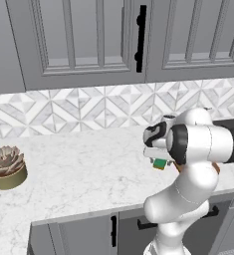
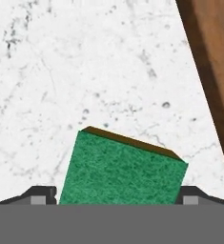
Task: Pick up the sponge from the counter and clean the cutting board by briefly scrubbing or pressing down on the cutting board. Once finished, release the sponge.
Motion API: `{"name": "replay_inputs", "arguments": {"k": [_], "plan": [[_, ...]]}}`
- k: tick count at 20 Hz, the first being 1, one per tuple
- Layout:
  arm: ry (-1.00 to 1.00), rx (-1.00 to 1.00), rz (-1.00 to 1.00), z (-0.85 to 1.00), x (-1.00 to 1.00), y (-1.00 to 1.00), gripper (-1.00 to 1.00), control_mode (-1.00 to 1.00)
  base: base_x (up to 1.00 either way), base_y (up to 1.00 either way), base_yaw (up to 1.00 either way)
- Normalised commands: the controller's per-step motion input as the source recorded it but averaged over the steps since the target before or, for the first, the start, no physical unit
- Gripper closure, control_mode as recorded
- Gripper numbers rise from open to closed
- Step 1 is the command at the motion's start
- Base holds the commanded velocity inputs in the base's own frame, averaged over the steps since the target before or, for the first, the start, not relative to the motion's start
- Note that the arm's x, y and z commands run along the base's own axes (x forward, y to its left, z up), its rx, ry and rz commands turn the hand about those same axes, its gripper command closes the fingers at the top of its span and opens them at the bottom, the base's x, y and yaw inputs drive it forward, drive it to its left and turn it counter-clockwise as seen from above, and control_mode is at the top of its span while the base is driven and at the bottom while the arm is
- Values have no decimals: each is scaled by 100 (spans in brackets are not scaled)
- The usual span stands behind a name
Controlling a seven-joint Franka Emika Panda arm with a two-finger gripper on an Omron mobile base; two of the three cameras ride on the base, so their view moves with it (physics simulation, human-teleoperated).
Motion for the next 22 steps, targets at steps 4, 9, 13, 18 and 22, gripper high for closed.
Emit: {"name": "replay_inputs", "arguments": {"k": [4, 9, 13, 18, 22], "plan": [[6, -5, 0, -3, 3, 2, 100, -100, 0, 0, 0], [-2, 0, 0, 21, -27, -28, 100, -100, 0, 0, 0], [-4, 0, 0, 43, -77, -88, 100, -100, 0, 0, 0], [1, 0, -1, 7, -37, -53, 100, -100, 0, 0, 0], [2, -3, 0, -29, 0, -3, 100, -100, 0, 0, 0]]}}
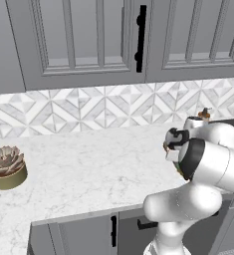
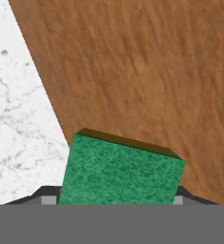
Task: Pick up the sponge from the counter and clean the cutting board by briefly scrubbing or pressing down on the cutting board. Once finished, release the sponge.
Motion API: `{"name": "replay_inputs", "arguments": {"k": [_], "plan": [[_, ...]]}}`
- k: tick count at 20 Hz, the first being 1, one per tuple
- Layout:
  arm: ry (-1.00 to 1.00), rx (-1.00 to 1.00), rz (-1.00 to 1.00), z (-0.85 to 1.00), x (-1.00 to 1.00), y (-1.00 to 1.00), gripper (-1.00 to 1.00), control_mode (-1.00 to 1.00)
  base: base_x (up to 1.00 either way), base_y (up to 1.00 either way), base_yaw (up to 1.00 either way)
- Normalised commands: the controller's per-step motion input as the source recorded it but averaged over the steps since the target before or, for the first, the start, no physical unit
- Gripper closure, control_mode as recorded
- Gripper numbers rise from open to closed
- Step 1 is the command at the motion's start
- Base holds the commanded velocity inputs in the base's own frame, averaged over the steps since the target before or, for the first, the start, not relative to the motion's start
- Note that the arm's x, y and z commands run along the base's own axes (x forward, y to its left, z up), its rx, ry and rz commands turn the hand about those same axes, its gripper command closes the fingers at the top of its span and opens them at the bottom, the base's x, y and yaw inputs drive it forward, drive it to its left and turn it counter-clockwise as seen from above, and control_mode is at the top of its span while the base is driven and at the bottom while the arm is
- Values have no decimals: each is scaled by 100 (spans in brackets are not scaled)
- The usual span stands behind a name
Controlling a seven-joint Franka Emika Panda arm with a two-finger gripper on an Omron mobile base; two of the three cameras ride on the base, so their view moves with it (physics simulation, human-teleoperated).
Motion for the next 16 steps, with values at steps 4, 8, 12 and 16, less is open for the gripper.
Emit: {"name": "replay_inputs", "arguments": {"k": [4, 8, 12, 16], "plan": [[7, -2, 0, -43, -1, -8, 100, -100, 0, 0, 0], [2, 0, 0, -28, -23, -42, 100, -100, 0, 0, 0], [0, 2, 0, -1, -40, -66, 100, -100, 0, 0, 0], [0, 0, 0, -9, -36, -48, 100, -100, 0, 0, 0]]}}
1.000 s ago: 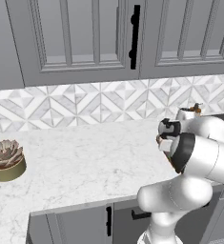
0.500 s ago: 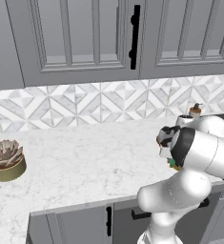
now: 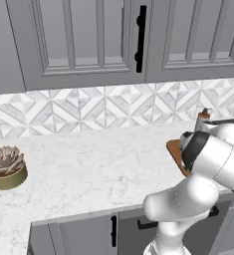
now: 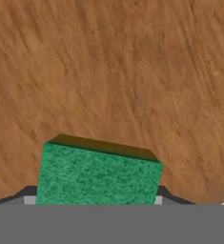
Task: Pick up the sponge from the counter and clean the cutting board by briefly scrubbing or pressing down on the cutting board. Once finished, release the sponge.
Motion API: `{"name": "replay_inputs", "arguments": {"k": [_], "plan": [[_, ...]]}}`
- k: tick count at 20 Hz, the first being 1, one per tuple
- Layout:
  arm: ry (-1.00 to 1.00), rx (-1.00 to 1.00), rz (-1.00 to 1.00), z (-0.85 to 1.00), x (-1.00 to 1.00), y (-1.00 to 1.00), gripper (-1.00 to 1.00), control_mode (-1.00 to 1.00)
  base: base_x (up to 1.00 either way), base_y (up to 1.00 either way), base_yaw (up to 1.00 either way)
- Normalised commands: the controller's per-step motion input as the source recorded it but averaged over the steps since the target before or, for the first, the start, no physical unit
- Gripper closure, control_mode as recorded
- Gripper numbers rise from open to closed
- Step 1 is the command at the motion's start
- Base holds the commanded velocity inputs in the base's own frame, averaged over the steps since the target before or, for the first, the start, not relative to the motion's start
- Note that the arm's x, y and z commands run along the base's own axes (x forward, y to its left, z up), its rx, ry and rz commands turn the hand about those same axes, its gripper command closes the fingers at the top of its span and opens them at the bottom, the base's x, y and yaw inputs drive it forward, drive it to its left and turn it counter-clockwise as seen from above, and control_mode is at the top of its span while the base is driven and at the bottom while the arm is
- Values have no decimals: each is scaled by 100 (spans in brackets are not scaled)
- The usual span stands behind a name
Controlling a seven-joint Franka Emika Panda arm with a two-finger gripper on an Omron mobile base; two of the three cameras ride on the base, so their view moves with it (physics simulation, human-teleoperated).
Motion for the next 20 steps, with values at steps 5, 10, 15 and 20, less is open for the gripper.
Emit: {"name": "replay_inputs", "arguments": {"k": [5, 10, 15, 20], "plan": [[0, 0, 0, -39, -21, -33, 100, -100, 0, 0, 0], [0, 3, 0, -12, -15, -48, 100, -100, 0, 0, 0], [0, 3, 0, 6, -10, -69, 100, -100, 0, 0, 0], [0, 0, 0, -17, 0, -43, 100, -100, 0, 0, 0]]}}
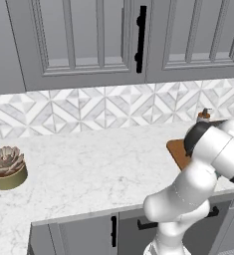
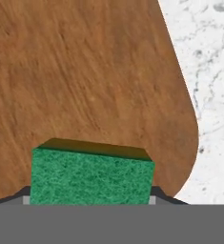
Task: Pick up the sponge from the counter and clean the cutting board by briefly scrubbing or pressing down on the cutting board. Once finished, release the sponge.
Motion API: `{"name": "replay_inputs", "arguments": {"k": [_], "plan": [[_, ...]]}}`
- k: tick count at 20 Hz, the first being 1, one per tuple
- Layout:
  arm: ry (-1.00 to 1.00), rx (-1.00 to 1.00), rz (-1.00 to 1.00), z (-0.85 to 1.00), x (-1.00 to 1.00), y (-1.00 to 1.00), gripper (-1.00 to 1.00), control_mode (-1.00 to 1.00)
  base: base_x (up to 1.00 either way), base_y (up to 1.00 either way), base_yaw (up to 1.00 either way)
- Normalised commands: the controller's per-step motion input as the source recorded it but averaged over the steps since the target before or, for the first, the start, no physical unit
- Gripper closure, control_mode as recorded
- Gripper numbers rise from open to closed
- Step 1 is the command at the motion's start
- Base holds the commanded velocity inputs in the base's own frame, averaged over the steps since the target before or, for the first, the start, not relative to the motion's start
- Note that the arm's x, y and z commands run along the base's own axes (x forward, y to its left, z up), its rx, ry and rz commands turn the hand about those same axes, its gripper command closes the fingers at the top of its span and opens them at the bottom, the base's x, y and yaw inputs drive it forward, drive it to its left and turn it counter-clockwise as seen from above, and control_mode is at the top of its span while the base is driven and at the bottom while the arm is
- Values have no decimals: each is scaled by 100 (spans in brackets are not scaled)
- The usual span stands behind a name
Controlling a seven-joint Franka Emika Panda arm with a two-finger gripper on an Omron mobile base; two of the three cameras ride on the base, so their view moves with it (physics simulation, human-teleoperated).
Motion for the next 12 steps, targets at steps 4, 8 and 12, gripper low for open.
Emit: {"name": "replay_inputs", "arguments": {"k": [4, 8, 12], "plan": [[3, -5, 0, -48, 0, -29, 100, -100, 0, 0, 0], [0, -1, 0, -9, -1, -47, 100, -100, 0, 0, 0], [0, 0, 0, -5, 0, -44, 100, -100, 0, 0, 0]]}}
